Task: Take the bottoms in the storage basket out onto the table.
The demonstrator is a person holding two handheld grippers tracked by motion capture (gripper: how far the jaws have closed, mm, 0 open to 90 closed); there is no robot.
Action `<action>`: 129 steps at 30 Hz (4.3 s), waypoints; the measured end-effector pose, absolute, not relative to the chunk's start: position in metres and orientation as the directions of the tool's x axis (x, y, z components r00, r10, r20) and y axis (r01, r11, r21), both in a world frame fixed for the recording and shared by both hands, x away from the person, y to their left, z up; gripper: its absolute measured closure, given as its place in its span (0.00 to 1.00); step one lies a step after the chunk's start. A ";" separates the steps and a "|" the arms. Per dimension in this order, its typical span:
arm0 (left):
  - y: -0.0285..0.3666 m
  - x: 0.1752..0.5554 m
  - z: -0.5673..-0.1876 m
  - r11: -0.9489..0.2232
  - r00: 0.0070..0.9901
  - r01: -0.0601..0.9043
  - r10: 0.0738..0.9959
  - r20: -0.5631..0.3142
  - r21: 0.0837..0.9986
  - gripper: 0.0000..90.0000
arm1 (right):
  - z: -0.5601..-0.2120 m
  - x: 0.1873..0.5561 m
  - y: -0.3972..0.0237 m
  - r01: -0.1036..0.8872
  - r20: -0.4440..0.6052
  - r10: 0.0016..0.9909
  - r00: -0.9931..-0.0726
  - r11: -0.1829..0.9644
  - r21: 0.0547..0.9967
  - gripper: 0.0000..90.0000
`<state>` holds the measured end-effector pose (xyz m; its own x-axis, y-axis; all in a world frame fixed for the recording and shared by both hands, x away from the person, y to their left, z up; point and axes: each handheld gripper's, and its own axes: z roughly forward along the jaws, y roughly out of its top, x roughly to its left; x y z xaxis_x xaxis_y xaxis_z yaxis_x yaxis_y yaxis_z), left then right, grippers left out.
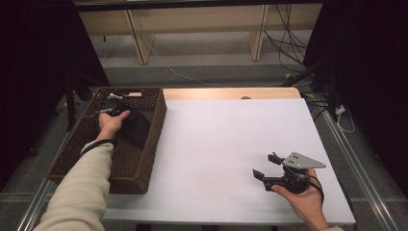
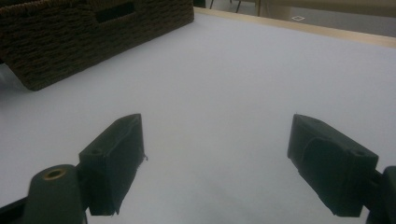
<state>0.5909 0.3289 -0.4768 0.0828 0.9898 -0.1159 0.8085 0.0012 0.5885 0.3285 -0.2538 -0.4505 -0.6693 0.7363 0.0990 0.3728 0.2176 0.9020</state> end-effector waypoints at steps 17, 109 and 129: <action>0.326 0.581 -0.476 -0.075 0.116 0.764 0.993 -0.021 0.641 0.89 | -0.451 0.329 -0.252 0.375 0.097 0.735 -0.671 0.224 0.900 0.23; 0.295 0.443 -0.339 0.009 0.265 0.274 0.961 -0.085 0.962 0.91 | -0.448 0.332 -0.261 0.341 0.077 0.757 -0.648 0.198 0.919 0.22; 0.290 0.436 -0.328 0.022 0.292 0.235 0.952 -0.092 0.972 0.91 | -0.449 0.332 -0.260 0.342 0.076 0.761 -0.645 0.198 0.918 0.20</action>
